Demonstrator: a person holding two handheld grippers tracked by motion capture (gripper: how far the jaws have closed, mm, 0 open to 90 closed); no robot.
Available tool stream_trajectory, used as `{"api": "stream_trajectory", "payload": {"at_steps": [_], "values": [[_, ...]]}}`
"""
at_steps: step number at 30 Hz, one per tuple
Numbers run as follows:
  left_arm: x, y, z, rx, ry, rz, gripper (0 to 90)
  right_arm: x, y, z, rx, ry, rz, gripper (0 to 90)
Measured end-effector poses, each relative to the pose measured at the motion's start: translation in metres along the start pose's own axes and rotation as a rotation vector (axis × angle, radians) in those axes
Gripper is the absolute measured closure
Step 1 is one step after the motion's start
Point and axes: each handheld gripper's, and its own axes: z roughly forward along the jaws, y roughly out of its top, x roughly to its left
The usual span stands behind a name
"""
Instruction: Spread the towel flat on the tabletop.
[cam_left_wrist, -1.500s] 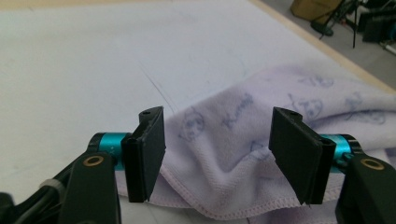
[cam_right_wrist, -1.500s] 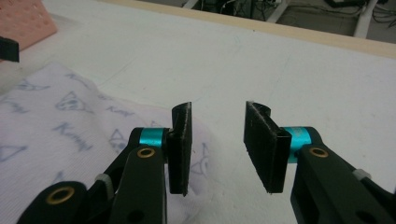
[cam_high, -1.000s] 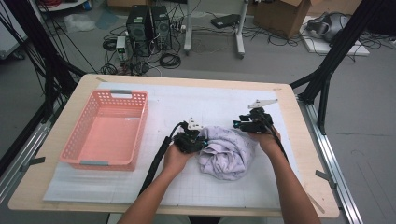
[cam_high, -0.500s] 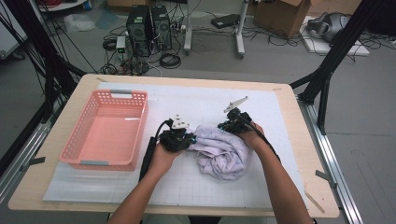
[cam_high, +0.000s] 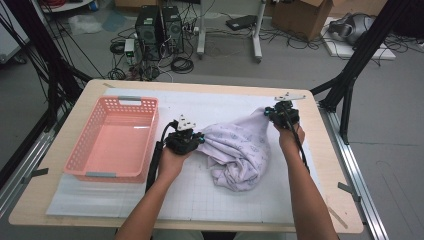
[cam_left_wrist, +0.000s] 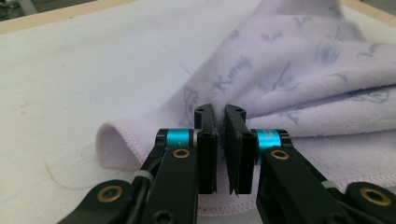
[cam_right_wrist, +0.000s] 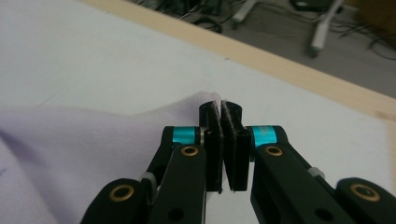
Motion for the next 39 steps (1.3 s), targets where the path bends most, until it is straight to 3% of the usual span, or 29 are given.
{"api": "stream_trajectory", "payload": {"at_steps": [2,3,5,8,9,10,13,15,21,22,27,29,32,34,37,39], "values": [[0.002,-0.001,0.001,0.011,0.0,-0.023,78.6,-0.009,-0.003,-0.004,-0.016,-0.017,0.059,87.5],[0.001,-0.001,0.001,0.008,-0.002,-0.024,76.1,-0.013,-0.006,-0.004,-0.019,0.014,0.101,87.3],[0.0,0.0,-0.001,-0.011,-0.014,-0.042,63.2,-0.015,-0.01,-0.007,-0.023,-0.008,0.108,84.5],[-0.001,0.002,-0.003,-0.028,-0.031,-0.06,47.3,-0.02,-0.016,-0.014,-0.057,-0.008,0.153,72.5],[-0.003,0.003,-0.006,-0.026,-0.061,-0.064,44.7,-0.021,-0.017,-0.016,-0.065,0.0,0.161,69.1],[-0.003,0.003,-0.006,-0.026,-0.061,-0.064,43.9,-0.022,-0.019,-0.019,-0.068,0.018,0.168,66.9],[-0.011,0.002,-0.012,-0.027,-0.115,-0.032,42.7,-0.023,-0.027,-0.03,-0.07,0.047,0.141,62.3],[-0.013,0.0,-0.014,-0.03,-0.141,-0.023,43.0,-0.025,-0.033,-0.039,-0.069,0.037,0.117,61.1],[-0.02,-0.006,-0.009,0.007,-0.19,-0.015,42.6,-0.031,-0.049,-0.064,-0.103,0.066,0.132,56.9],[-0.026,-0.009,-0.003,0.035,-0.209,-0.007,42.2,-0.032,-0.054,-0.071,-0.064,0.102,0.146,54.9],[-0.046,-0.011,0.015,0.068,-0.253,0.028,41.4,-0.024,-0.078,-0.084,-0.057,0.113,0.096,55.2],[-0.054,-0.01,0.022,0.079,-0.262,0.052,40.8,-0.022,-0.088,-0.088,-0.056,0.13,0.107,55.1],[-0.065,-0.009,0.031,0.086,-0.265,0.072,41.4,-0.021,-0.1,-0.09,-0.038,0.161,0.114,53.7],[-0.07,-0.009,0.036,0.086,-0.269,0.091,46.9,-0.02,-0.105,-0.089,-0.013,0.178,0.114,53.4],[-0.075,-0.008,0.037,0.083,-0.241,0.148,79.9,-0.017,-0.109,-0.084,0.029,0.199,0.122,52.5],[-0.071,-0.005,0.032,0.051,-0.242,0.141,82.1,-0.016,-0.112,-0.08,0.046,0.204,0.112,52.5]]}}
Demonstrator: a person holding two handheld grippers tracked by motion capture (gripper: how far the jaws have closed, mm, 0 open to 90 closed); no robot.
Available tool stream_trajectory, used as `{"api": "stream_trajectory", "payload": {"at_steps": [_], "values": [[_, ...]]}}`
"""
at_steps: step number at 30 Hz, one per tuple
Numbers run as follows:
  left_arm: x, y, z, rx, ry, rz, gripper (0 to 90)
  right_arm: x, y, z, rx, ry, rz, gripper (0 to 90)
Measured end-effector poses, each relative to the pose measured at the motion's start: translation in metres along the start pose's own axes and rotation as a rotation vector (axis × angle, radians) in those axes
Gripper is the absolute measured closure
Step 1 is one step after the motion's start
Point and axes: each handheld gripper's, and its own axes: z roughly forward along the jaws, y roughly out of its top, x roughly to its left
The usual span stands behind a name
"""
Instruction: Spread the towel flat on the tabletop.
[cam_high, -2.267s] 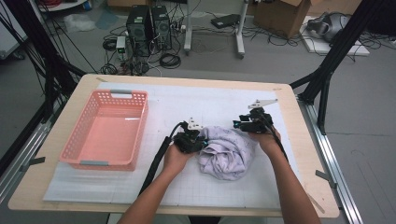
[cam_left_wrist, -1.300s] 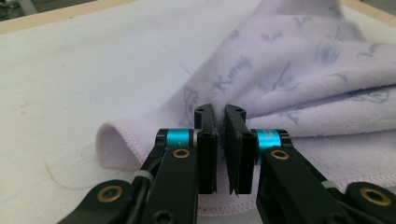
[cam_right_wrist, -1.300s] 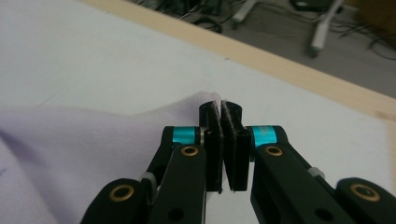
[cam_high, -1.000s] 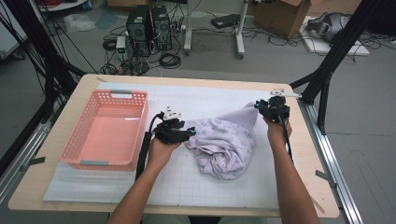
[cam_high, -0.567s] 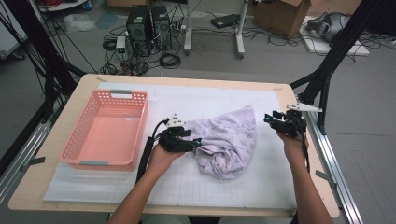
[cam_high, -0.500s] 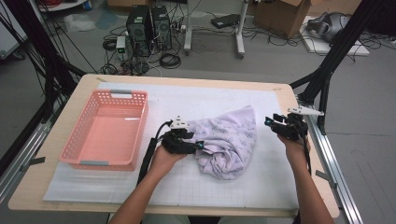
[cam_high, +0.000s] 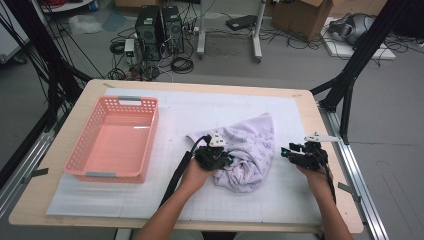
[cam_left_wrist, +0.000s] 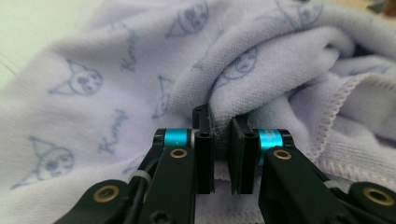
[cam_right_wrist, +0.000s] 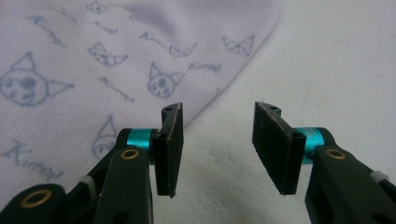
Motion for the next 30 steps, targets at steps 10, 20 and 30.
{"api": "stream_trajectory", "payload": {"at_steps": [10,20,30], "values": [[0.046,0.002,-0.056,-0.121,0.16,-0.097,82.7,0.012,-0.003,0.017,0.066,0.109,-0.013,53.5],[0.073,-0.008,-0.069,-0.122,0.313,-0.187,82.9,0.033,0.004,0.031,0.018,0.204,0.012,51.4],[0.075,-0.009,-0.065,-0.13,0.316,-0.203,82.8,0.088,0.024,0.078,0.052,0.107,-0.191,81.5]]}}
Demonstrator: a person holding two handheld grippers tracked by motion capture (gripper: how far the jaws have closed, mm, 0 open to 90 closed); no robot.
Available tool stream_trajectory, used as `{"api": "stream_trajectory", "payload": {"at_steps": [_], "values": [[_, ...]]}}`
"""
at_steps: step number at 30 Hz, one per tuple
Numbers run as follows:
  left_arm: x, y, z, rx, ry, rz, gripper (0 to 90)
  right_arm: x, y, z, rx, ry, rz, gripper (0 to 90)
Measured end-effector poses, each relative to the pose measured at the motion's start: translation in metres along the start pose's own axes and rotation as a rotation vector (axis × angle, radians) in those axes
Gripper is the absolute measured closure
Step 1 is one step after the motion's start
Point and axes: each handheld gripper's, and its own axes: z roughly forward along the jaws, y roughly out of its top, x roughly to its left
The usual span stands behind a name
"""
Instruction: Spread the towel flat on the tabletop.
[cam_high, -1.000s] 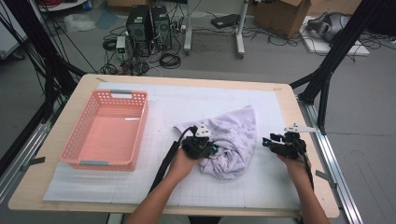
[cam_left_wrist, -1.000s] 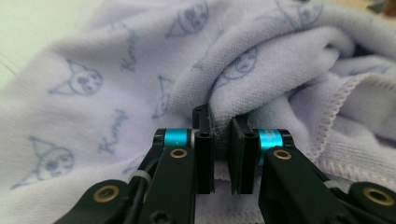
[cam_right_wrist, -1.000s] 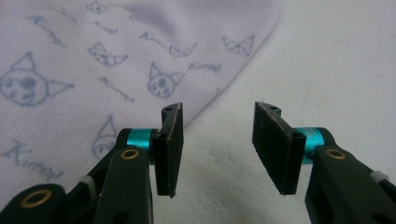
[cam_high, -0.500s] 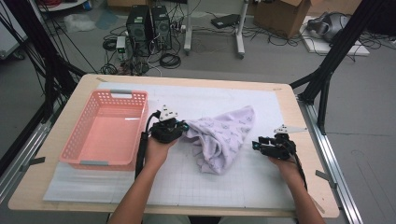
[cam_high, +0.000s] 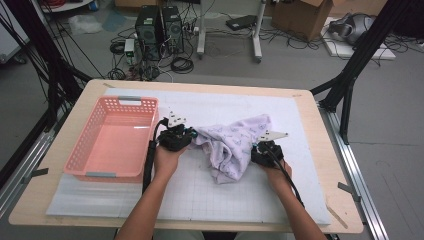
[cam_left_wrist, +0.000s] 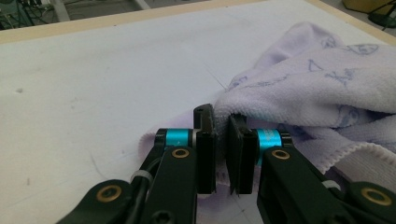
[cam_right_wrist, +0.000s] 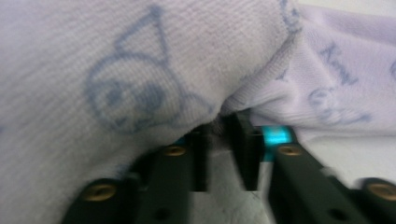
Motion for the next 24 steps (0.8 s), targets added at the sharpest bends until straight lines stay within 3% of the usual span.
{"api": "stream_trajectory", "payload": {"at_steps": [3,6,8,10,13,16,17,24], "values": [[0.003,0.0,-0.003,0.003,-0.004,0.007,82.8,-0.012,-0.003,-0.011,0.01,0.066,0.051,84.1],[0.003,-0.001,-0.005,0.0,-0.018,0.012,82.8,-0.023,-0.008,-0.041,-0.02,0.093,0.06,84.1],[0.002,0.0,-0.006,-0.005,-0.02,0.019,82.8,-0.029,-0.012,-0.064,-0.026,0.054,0.038,84.7],[0.0,0.0,-0.005,-0.013,-0.031,0.025,82.9,-0.038,-0.017,-0.084,-0.06,0.044,0.051,85.0],[-0.005,0.001,-0.001,-0.022,-0.015,0.033,82.9,-0.047,-0.014,-0.099,-0.084,-0.008,0.063,85.6],[-0.005,0.003,0.002,-0.036,0.003,0.038,83.0,-0.053,-0.006,-0.102,-0.116,-0.04,0.082,85.7],[-0.002,0.004,0.007,-0.028,0.021,0.032,83.0,-0.06,0.003,-0.1,-0.146,-0.066,0.108,85.7],[0.008,-0.001,0.022,0.0,0.081,0.03,83.0,-0.078,0.034,-0.06,-0.16,-0.189,0.141,85.8]]}}
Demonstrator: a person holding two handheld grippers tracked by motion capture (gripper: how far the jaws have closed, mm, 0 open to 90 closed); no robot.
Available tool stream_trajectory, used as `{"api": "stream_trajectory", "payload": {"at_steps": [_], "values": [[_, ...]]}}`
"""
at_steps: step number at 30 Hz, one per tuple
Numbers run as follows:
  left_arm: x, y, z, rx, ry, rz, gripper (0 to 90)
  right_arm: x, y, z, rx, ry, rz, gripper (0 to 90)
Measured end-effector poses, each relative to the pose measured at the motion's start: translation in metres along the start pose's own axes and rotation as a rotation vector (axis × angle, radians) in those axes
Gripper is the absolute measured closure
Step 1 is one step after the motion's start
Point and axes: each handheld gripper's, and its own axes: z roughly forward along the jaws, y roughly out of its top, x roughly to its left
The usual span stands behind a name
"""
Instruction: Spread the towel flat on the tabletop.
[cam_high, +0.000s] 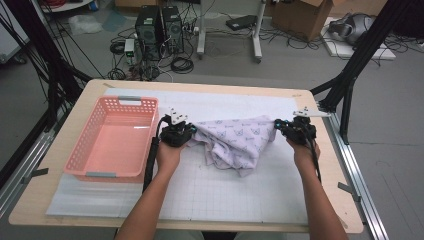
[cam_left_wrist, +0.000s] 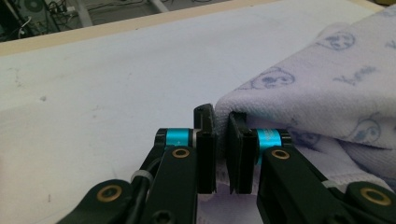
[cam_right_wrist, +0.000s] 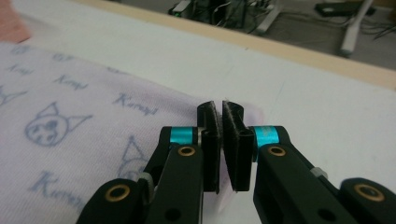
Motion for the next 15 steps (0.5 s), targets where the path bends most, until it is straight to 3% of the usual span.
{"api": "stream_trajectory", "payload": {"at_steps": [4,8,10,13,15], "values": [[0.005,-0.003,0.008,0.007,0.035,-0.016,82.9,0.001,0.009,0.022,0.01,-0.052,0.012,85.8],[0.006,-0.005,0.009,0.011,0.032,-0.031,79.8,0.0,0.009,0.029,0.023,-0.045,0.035,83.0],[0.005,-0.003,0.005,0.017,0.004,-0.069,65.1,0.001,0.008,0.025,0.015,-0.027,0.044,75.2],[0.0,-0.003,-0.004,-0.007,-0.031,-0.083,48.4,0.0,0.005,0.008,-0.038,-0.018,0.067,66.8],[-0.003,-0.002,-0.008,-0.003,-0.054,-0.078,44.4,-0.001,0.002,-0.007,-0.058,-0.021,0.062,65.7]]}}
